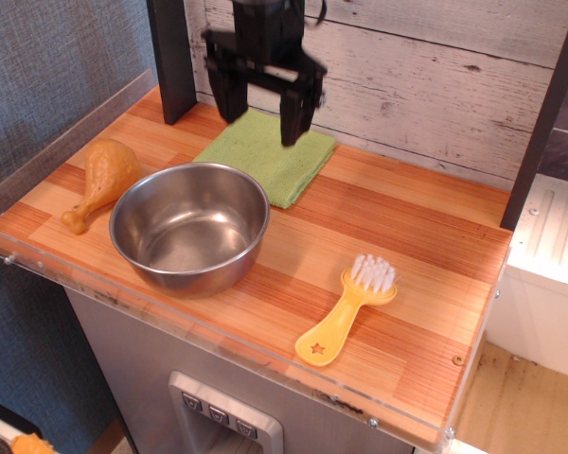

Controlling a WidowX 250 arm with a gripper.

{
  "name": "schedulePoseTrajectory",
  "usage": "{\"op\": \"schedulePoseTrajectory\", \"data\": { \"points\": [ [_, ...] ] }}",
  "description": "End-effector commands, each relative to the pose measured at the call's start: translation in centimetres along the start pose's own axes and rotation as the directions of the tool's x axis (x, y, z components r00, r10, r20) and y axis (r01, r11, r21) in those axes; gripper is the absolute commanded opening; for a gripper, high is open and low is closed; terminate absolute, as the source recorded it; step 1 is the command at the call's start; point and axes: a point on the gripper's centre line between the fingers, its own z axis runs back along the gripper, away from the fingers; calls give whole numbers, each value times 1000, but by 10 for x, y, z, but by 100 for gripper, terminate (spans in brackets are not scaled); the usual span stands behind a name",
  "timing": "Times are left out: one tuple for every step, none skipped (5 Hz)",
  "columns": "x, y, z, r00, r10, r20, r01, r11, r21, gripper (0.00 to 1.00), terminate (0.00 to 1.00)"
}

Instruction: Move the green cloth and put it in front of yellow brush

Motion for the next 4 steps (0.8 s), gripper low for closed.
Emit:
{"op": "schedulePoseTrajectory", "data": {
  "points": [
    [33, 35, -9, 996, 53, 72, -56, 998, 32, 100, 0],
    [46, 43, -18, 995, 47, 87, -51, 998, 33, 100, 0],
    [55, 38, -32, 996, 29, 81, -31, 999, 22, 100, 0],
    [57, 34, -51, 999, 6, 37, -7, 1000, 21, 100, 0]
  ]
}}
